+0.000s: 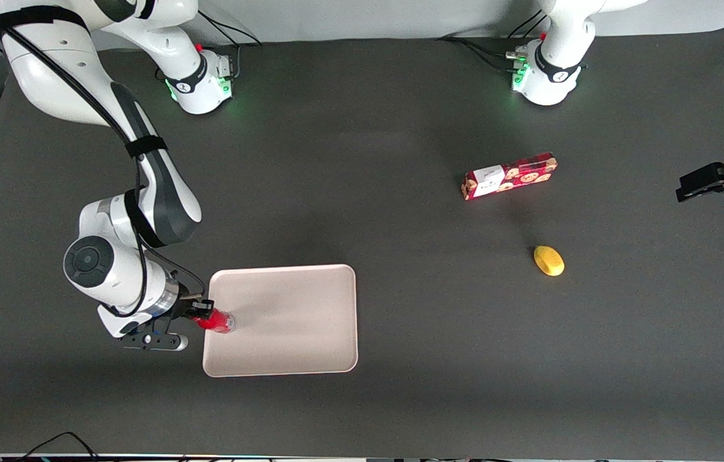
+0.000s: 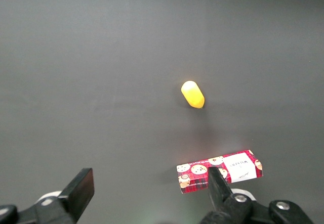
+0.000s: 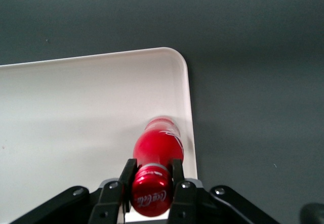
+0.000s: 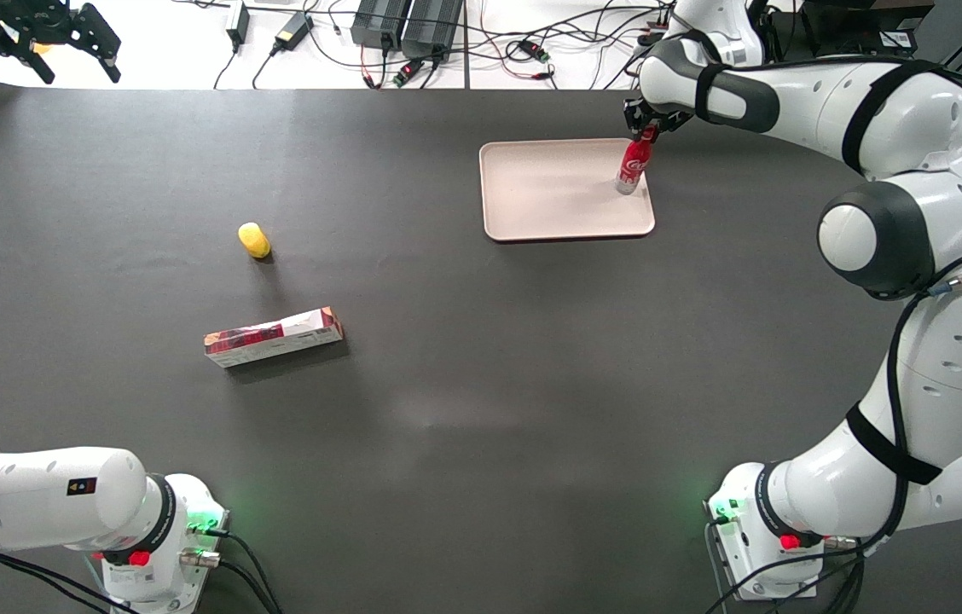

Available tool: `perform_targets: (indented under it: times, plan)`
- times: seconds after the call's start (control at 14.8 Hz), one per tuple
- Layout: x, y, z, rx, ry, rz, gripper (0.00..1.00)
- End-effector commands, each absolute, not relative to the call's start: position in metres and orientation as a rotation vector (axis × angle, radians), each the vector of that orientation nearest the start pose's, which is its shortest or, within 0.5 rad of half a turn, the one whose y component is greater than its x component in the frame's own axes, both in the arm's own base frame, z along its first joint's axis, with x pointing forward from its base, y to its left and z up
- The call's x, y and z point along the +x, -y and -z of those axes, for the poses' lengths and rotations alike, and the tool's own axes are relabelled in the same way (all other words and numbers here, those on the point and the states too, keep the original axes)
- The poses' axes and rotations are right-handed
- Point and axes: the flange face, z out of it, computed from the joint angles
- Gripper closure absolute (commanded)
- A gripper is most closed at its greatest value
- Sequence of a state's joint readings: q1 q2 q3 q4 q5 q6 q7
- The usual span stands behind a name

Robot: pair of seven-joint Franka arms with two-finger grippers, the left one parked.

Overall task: Place coke bottle on tray
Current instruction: 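Lower the bottle onto the tray and open the right gripper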

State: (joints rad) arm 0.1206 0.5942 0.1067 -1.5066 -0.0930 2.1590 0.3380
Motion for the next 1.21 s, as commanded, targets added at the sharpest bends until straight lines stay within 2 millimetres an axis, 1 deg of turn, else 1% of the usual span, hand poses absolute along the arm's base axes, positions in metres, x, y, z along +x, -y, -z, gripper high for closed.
perform_targets:
  times: [0.0, 0.07, 0.2, 0.27, 0.34, 0.74, 0.81, 0.94, 1.01, 1.15]
  plan:
    - [0.702, -0.145, -0.327, -3.143, -0.151, 0.139, 1.0]
    - [0.702, -0.145, -0.322, -3.138, -0.165, 0.124, 0.79]
    - [0.707, -0.141, -0.318, -3.134, -0.182, 0.123, 0.58]
    - [0.708, -0.139, -0.319, -3.133, -0.192, 0.127, 0.27]
    - [0.708, -0.14, -0.318, -3.133, -0.19, 0.125, 0.0]
    - [0.709, -0.141, -0.321, -3.128, -0.195, 0.133, 0.0]
    - [0.709, -0.141, -0.323, -3.121, -0.211, 0.129, 0.0]
    - [0.707, -0.141, -0.335, -3.118, -0.222, 0.115, 0.0]
    - [0.704, -0.141, -0.349, -3.123, -0.223, 0.105, 0.0]
    - [0.696, -0.141, -0.395, -3.119, -0.196, 0.15, 0.0]
